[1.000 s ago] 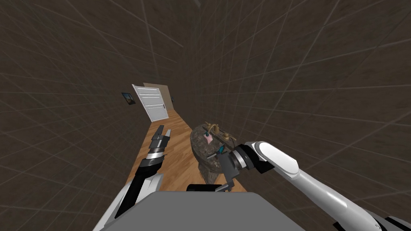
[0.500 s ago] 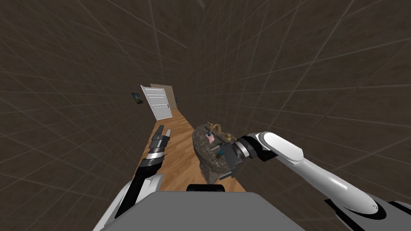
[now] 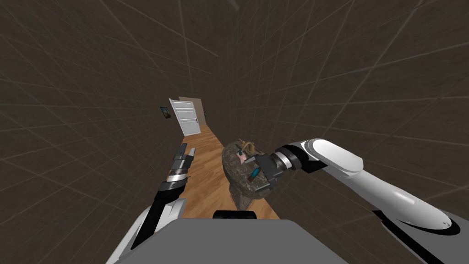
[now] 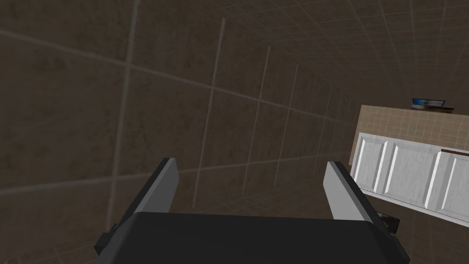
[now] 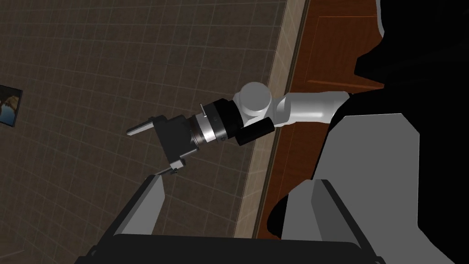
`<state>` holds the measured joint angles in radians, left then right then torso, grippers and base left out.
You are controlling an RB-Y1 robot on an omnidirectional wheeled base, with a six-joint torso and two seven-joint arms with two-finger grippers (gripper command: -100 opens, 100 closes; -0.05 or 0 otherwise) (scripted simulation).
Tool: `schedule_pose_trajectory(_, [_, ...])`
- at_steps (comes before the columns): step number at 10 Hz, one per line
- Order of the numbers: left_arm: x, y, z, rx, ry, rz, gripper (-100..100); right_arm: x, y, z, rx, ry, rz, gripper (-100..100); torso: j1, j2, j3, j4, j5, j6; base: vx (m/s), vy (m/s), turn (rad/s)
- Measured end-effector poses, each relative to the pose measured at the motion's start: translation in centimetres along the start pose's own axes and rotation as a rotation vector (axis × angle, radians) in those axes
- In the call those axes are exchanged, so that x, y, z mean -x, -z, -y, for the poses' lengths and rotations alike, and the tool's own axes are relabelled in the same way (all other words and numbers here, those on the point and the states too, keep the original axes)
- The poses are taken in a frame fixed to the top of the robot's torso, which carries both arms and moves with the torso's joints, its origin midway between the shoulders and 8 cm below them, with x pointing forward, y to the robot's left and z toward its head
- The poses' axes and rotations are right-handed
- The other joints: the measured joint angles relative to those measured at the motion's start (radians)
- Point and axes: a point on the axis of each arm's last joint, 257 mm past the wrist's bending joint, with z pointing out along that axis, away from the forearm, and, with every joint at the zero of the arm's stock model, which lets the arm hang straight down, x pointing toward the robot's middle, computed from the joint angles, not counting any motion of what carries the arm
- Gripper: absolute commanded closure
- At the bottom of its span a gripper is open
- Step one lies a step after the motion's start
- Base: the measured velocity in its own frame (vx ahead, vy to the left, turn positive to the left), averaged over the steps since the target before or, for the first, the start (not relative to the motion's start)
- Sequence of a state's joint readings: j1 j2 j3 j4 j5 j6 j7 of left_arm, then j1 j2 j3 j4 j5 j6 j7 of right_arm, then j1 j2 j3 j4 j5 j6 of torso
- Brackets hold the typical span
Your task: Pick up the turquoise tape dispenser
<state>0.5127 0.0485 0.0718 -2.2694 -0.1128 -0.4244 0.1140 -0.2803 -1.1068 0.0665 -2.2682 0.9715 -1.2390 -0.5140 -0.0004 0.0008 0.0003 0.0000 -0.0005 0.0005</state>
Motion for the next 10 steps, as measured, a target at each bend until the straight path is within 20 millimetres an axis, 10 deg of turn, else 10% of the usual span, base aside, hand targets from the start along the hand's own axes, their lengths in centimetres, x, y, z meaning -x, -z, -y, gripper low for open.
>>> schedule_pose_trajectory(10, [0.0,0.0,0.0,0.000,0.000,0.000,0,10.4,8.6,2.4,-0.098,-0.047,-0.028,-100,-0.001,0.001,0.001,0.000,0.000,0.000,-0.019,-0.019,0.118])
